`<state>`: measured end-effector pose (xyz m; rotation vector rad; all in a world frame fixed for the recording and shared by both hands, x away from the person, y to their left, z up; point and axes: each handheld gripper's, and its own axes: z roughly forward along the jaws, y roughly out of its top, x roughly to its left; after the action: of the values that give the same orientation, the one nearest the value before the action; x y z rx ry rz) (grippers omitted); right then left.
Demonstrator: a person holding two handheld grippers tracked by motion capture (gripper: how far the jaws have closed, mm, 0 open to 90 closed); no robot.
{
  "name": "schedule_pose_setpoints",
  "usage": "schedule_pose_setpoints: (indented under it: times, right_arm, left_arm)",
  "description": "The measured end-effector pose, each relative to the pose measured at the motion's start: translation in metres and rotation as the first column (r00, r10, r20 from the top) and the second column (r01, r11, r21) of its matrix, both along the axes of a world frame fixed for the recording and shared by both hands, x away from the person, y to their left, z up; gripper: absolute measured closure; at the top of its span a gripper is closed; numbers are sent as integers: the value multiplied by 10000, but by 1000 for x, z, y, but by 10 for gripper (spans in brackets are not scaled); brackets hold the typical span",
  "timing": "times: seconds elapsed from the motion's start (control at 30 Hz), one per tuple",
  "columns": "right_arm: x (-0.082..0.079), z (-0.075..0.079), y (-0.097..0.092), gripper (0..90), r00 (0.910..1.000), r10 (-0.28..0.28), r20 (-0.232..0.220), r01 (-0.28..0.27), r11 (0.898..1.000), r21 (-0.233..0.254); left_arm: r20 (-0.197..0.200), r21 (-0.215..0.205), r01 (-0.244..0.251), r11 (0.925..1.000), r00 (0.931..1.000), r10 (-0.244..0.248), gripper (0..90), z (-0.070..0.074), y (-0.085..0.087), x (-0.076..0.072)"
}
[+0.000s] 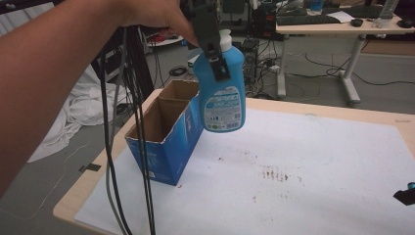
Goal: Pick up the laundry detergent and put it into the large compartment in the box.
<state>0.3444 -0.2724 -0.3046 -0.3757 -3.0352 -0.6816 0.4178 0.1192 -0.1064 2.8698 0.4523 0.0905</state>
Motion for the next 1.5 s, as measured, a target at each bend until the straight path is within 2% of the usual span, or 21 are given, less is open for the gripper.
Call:
schedule_pose_setpoints:
  times: [0.27,0.5,0.73,0.83,1.07,1.27,1.5]
  right_arm:
    - [2,0,2,117,10000,2,-15,-2,10000,-27]
    - [4,1,6,117,10000,85,0,-85,10000,-39]
    - [5,4,10,117,10000,87,15,-86,9999,-76]
    - [5,4,11,117,10000,94,14,-94,9999,-78]
    - [4,5,11,117,10000,41,5,-40,9999,-104]
    - [4,5,11,117,10000,27,-8,-27,9999,-112]
    - [4,4,10,117,10000,19,-46,-19,9999,-144]
  left_arm:
    - [120,-33,-657,9978,9978,657,379,13,42,-4]
    - [286,-38,-1424,9898,9894,1424,379,20,78,-9]
    - [330,49,-2013,9795,9790,2011,379,17,104,-13]
    - [449,108,-2180,9759,9751,2173,379,14,111,-13]
    - [395,180,-2435,9697,9693,2426,379,-1,125,-11]
    - [383,240,-2420,9700,9698,2410,379,-16,132,-10]
    - [166,411,-2413,9696,9704,2408,379,-41,136,-7]
